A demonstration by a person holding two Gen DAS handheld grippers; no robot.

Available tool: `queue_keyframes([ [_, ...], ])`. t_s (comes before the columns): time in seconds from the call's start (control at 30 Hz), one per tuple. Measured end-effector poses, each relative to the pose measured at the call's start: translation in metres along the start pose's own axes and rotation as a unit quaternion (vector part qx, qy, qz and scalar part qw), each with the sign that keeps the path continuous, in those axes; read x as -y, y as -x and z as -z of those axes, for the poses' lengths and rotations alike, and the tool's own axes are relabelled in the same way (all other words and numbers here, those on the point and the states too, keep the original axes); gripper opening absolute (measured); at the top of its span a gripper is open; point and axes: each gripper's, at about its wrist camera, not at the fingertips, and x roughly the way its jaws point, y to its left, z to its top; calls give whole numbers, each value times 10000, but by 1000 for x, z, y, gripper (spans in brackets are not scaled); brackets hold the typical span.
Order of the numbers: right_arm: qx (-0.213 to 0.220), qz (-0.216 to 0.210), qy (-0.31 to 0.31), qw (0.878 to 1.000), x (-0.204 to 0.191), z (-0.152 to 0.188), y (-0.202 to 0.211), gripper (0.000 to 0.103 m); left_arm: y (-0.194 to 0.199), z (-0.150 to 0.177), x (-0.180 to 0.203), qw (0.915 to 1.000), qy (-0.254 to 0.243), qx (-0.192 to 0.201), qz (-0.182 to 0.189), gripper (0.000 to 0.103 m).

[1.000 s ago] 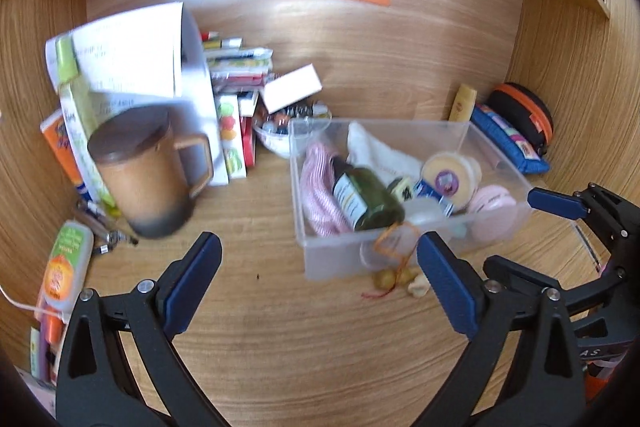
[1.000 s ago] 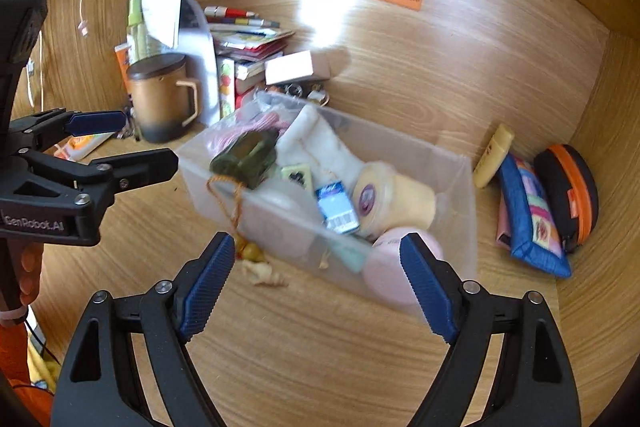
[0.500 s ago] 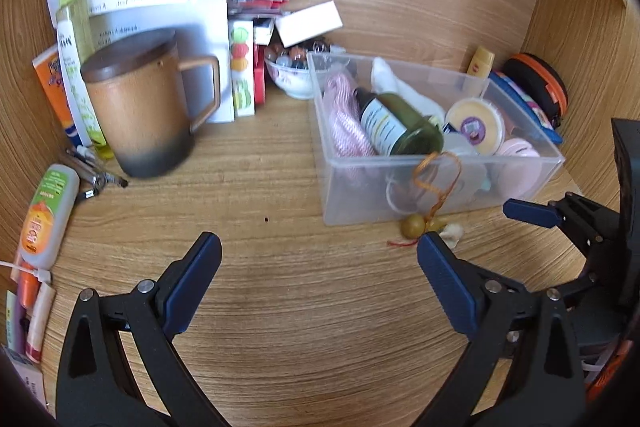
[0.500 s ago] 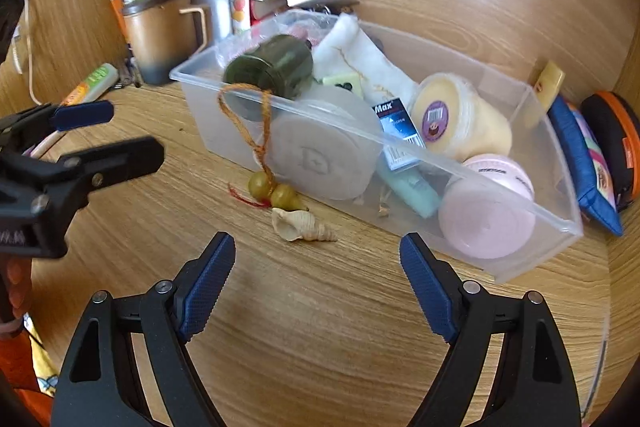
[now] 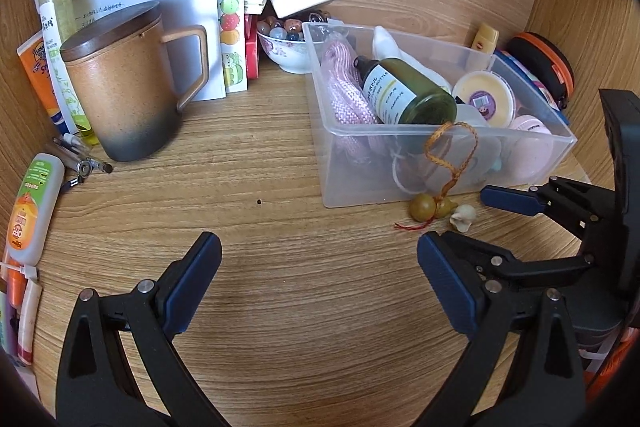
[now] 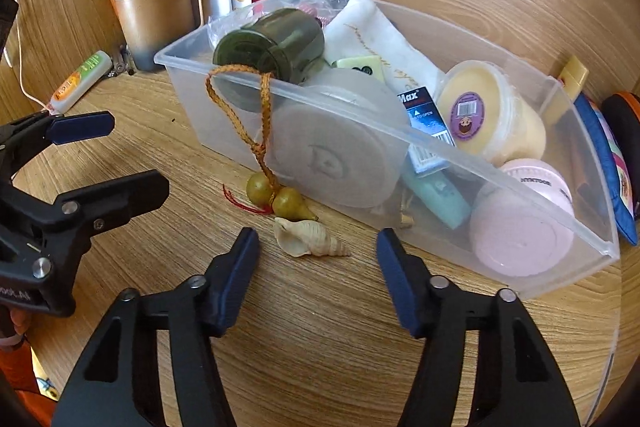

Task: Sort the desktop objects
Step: 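Move the right tool to the seashell while the left tool approaches the yellow gourd pendant, then close the right tool on the seashell while the left tool grasps the yellow gourd pendant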

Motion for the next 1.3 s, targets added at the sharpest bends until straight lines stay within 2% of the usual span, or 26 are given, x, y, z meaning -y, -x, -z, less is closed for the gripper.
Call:
queue_keyframes([
  [0.2,-1,-225,33,9997,2,-3,-1,36,-1,-2,5,10000,9,-45,58,99],
  [0.47,87,-301,101,9995,5,2,6,35,-7,-5,19,9999,-59,-117,98,99],
  [0.67,217,-282,56,9994,23,13,23,35,-17,-9,33,9995,-46,-272,135,99],
  [0.9,392,-301,-69,9988,52,30,45,35,-30,-11,54,9993,-49,-370,-63,99],
  [1.17,689,-436,-123,9966,76,36,62,35,-40,-11,83,9969,-380,-274,-629,99],
  [1.3,762,-511,-137,9957,83,39,65,35,-45,-12,89,9960,-417,-288,-740,98],
])
